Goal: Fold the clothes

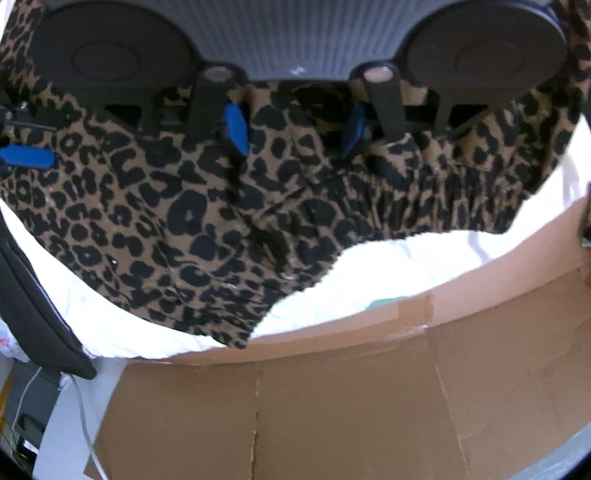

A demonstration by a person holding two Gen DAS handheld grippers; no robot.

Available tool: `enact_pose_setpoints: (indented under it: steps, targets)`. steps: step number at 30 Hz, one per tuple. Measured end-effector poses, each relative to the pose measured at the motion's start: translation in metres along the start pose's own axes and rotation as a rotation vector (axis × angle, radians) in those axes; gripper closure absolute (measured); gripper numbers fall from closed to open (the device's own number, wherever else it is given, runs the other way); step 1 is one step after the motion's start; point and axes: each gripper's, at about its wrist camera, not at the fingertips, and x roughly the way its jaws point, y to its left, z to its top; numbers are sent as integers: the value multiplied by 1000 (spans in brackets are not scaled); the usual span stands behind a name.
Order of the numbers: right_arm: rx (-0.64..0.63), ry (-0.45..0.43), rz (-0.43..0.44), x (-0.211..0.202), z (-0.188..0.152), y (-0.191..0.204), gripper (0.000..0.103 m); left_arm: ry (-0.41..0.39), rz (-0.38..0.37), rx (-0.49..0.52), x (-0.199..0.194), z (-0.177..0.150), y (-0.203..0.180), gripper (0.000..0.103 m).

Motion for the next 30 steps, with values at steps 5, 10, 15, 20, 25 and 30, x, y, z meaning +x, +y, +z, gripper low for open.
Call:
enact_pose_setpoints:
  steps: [5, 10, 15, 20, 25, 30]
  targets:
    - [7, 11, -5, 0, -1, -6, 45, 17, 15, -60, -1, 0, 10, 50]
    - [22, 6, -2, -2, 1, -9, 45, -26, -4, -74, -22, 5, 8, 50]
    - [35, -8, 2, -4, 2, -12, 45, -95, -57, -96, -35, 14, 14, 76]
    - [47, -22, 5, -6, 4, -14, 45, -95, -95, -88, -22, 22, 9, 93]
    - [54, -32, 10, -7, 4, -16, 45, -145, -183, -107, -25, 27, 0, 95]
    - [64, -34, 17, -6, 2, -19, 45, -61, -98, -45, 1, 29, -8, 97]
